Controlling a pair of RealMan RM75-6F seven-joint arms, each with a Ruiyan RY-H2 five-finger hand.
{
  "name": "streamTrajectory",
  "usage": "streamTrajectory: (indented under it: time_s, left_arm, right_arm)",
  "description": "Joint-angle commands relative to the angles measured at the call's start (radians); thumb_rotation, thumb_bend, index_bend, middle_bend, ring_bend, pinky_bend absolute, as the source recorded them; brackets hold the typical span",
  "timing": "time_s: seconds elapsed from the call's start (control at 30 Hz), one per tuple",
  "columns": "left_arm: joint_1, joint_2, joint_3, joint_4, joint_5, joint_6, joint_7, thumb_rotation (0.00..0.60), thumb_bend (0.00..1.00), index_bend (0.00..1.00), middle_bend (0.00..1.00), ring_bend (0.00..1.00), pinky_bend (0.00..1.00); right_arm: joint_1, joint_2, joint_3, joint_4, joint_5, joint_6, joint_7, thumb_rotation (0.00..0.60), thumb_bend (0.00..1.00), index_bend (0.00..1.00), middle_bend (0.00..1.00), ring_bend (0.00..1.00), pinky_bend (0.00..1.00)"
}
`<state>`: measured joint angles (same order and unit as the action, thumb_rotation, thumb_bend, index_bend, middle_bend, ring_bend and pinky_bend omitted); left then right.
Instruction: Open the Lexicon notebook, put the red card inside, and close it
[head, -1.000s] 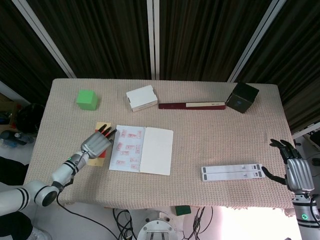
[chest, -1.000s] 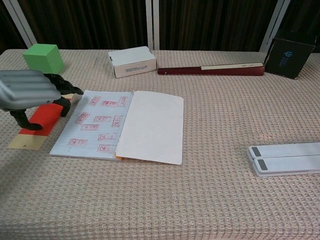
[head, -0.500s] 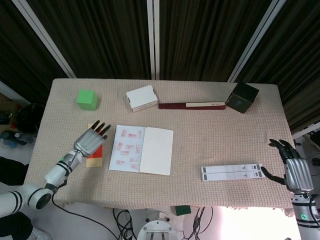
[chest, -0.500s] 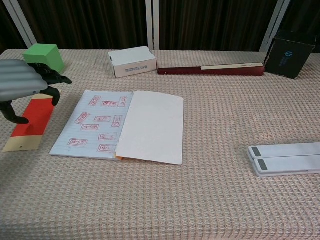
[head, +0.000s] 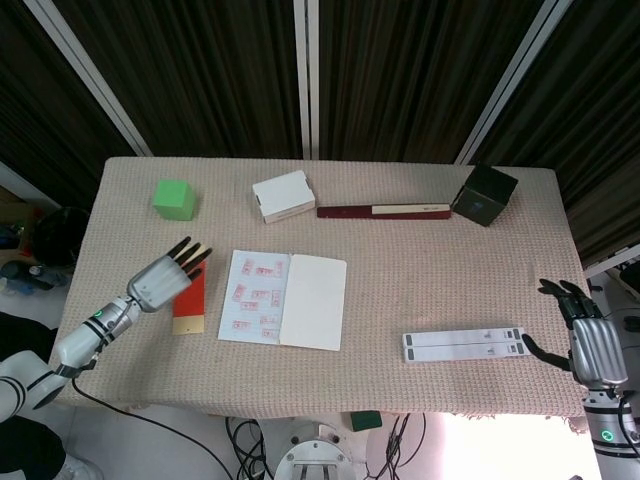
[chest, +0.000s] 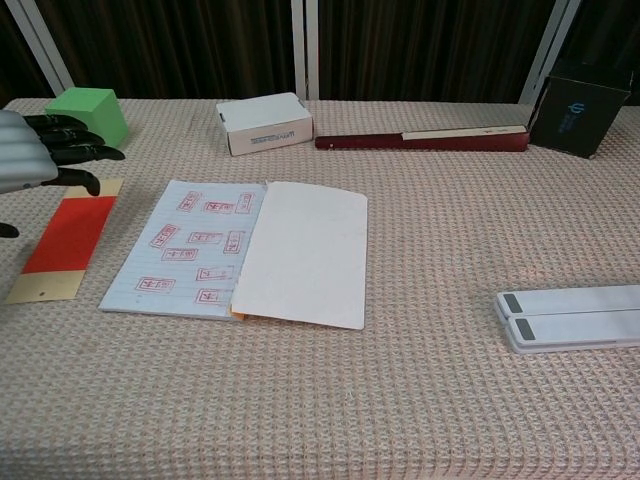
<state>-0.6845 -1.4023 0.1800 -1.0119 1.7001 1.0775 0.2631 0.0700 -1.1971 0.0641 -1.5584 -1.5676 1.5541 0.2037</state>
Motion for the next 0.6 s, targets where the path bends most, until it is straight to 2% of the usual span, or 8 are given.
streamTrajectory:
  time_s: [0.03, 0.27, 0.6]
  left_arm:
    - [0.010, -0.024, 0.020, 0.044, 0.030, 0.021, -0.050, 0.600, 0.09, 0.25, 0.00, 0.00, 0.06]
    - [0.015, -0.054, 0.019, 0.099, 0.054, 0.037, -0.084, 0.600, 0.08, 0.25, 0.00, 0.00, 0.06]
    - [0.011, -0.062, 0.019, 0.102, 0.078, 0.037, -0.087, 0.600, 0.08, 0.25, 0.00, 0.00, 0.06]
  right_arm:
    - [0.000, -0.002, -0.001, -0.005, -0.001, 0.000, -0.008, 0.600, 0.16, 0.17, 0.24, 0.13, 0.25]
    - [-0.003, -0.005, -0.002, -0.013, 0.001, 0.000, -0.021, 0.600, 0.16, 0.17, 0.24, 0.13, 0.25]
    - [-0.003, -0.008, -0.001, -0.017, 0.001, 0.001, -0.028, 0.600, 0.16, 0.17, 0.24, 0.13, 0.25]
